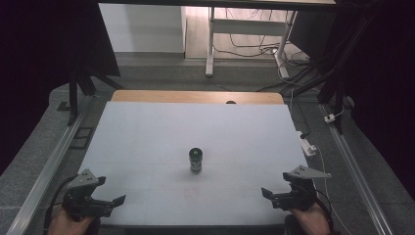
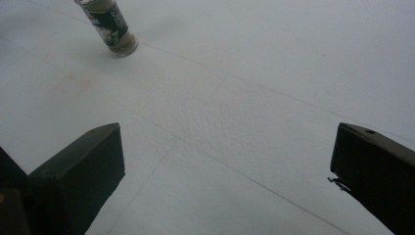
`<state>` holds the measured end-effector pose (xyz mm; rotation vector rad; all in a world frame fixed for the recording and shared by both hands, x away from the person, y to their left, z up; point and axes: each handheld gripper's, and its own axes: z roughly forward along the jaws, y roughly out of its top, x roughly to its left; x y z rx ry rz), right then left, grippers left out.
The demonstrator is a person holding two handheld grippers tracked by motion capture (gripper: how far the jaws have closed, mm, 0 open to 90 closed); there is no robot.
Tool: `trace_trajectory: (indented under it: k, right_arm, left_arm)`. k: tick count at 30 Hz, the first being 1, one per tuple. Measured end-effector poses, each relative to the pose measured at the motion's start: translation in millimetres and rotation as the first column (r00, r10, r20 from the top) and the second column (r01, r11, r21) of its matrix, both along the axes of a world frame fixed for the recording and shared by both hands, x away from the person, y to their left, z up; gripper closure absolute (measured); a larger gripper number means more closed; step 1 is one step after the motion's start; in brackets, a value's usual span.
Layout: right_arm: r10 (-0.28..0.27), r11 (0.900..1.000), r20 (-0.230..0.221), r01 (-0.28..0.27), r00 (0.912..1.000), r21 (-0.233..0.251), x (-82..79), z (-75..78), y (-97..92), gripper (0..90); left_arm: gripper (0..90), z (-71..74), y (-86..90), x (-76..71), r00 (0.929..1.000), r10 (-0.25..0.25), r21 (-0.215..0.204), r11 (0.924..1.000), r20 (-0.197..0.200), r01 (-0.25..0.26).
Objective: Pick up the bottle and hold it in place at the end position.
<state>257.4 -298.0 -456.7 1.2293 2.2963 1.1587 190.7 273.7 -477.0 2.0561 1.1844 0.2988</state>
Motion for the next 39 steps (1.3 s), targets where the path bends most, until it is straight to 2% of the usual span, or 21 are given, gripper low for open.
trace_trajectory:
  k: [5, 13, 24, 29, 35, 39]
  right_arm:
    - [-0.019, 0.9998, -0.02, 0.019, 0.9996, 0.005, 0.3, -0.5, -1.2, 0.0]
    - [-0.019, 0.9993, -0.038, 0.021, 0.9991, 0.031, 0.3, -0.6, -3.8, 0.0]
    - [-0.019, 0.9996, -0.052, 0.02, 0.9985, 0.021, 0.6, -0.7, -1.9, 0.0]
    - [-0.013, 0.9998, -0.05, 0.014, 0.9987, 0.016, 0.6, -0.8, -1.3, 0.0]
    - [0.001, 1.0, -0.059, 0.0, 0.9983, 0.01, 1.4, -1.3, -0.3, 0.0]
    - [0.006, 0.9999, -0.064, -0.005, 0.998, 0.013, 1.8, -1.5, -0.5, 0.0]
  left_arm:
    - [3.3, 0.5, -1.1, 1.2, 0.9999, -0.009, 0.006, 0.9999, -0.004, 0.009]
    - [3.2, 0.0, -3.3, 1.9, 0.9998, -0.014, 0.027, 0.9995, -0.01, 0.015]
    - [0.6, -0.2, -2.9, 1.9, 0.9998, -0.012, 0.026, 0.9996, -0.016, 0.012]
    - [0.0, 0.4, -1.9, 1.5, 0.9999, -0.008, 0.016, 0.9998, -0.011, 0.008]
    - [0.0, 1.9, 0.8, 1.4, 1.0, -0.003, -0.024, 0.9997, 0.003, 0.003]
    - [0.0, 2.3, -0.4, 1.7, 0.9999, -0.006, -0.027, 0.9996, 0.008, 0.007]
